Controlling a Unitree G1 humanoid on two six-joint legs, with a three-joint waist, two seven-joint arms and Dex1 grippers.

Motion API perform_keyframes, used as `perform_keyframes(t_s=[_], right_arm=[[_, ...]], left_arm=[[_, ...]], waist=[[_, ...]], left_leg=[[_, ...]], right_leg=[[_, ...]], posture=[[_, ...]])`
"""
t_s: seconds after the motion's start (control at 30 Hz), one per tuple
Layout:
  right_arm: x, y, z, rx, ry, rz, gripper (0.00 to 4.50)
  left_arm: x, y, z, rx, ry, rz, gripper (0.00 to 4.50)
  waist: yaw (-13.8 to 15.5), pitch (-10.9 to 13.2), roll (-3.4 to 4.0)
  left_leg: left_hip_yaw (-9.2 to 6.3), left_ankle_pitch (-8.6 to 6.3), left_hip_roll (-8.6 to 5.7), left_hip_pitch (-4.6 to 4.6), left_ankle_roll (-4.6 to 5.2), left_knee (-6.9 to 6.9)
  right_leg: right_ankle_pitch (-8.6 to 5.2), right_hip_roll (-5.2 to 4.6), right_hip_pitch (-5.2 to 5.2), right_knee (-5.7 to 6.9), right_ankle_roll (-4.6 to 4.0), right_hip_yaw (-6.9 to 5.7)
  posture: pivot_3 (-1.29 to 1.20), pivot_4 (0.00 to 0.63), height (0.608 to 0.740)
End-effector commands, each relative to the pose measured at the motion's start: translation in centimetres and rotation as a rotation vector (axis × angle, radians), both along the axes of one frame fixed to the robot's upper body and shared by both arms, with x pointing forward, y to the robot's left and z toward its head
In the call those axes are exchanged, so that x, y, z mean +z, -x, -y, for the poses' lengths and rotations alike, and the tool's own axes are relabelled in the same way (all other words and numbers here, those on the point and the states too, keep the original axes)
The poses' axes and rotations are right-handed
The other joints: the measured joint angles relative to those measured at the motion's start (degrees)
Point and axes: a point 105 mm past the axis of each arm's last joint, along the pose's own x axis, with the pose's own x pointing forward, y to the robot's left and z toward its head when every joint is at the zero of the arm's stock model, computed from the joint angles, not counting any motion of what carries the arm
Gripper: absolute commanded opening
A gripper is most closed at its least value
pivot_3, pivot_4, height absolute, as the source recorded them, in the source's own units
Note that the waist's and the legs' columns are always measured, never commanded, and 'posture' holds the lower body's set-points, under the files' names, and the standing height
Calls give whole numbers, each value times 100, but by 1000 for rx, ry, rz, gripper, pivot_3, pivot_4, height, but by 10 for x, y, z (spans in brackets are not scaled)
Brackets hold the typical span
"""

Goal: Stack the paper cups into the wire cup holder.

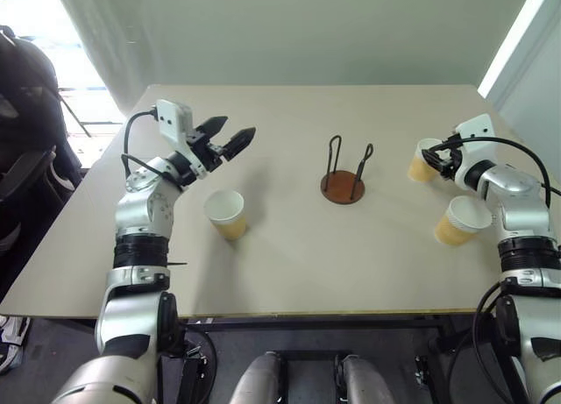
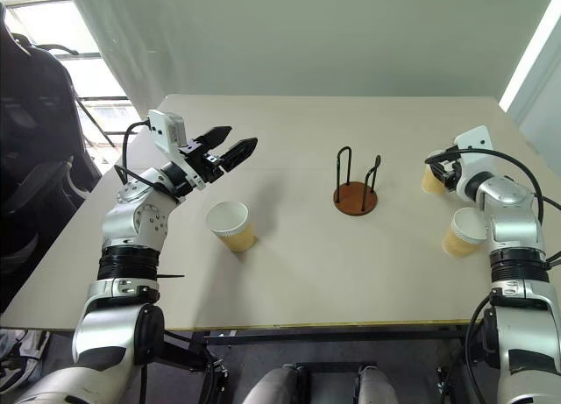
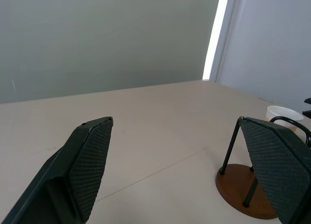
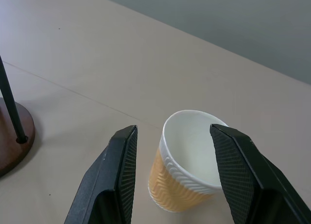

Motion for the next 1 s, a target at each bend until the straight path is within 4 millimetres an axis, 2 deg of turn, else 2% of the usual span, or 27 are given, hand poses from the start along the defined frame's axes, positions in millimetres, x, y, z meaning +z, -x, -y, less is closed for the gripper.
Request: perform_keyframes(t_s=[0.03,0.53,0.8,1.0], right_arm=[[18,1,-2,8,1,60,2361],[17,-1,-5,16,0,56,2361],[17,6,10,-9,12,50,2361],[18,6,9,-7,14,53,2361]], left_arm=[[18,3,-3,8,-13,60,4500],[17,4,-7,28,-17,63,4500],[16,2,-1,14,-8,61,4500],[15,1,1,10,-3,62,4500]], waist=[[0,0,0],[0,0,0],[11,0,0],[2,0,0]], left_leg=[[0,0,0,0,0,0],[0,0,0,0,0,0],[0,0,0,-1,0,0],[0,0,0,1,0,0]], right_leg=[[0,0,0,0,0,0],[0,0,0,0,0,0],[0,0,0,-1,0,0],[0,0,0,1,0,0]], posture=[[0,150,740],[0,150,740],[0,150,740],[0,150,740]])
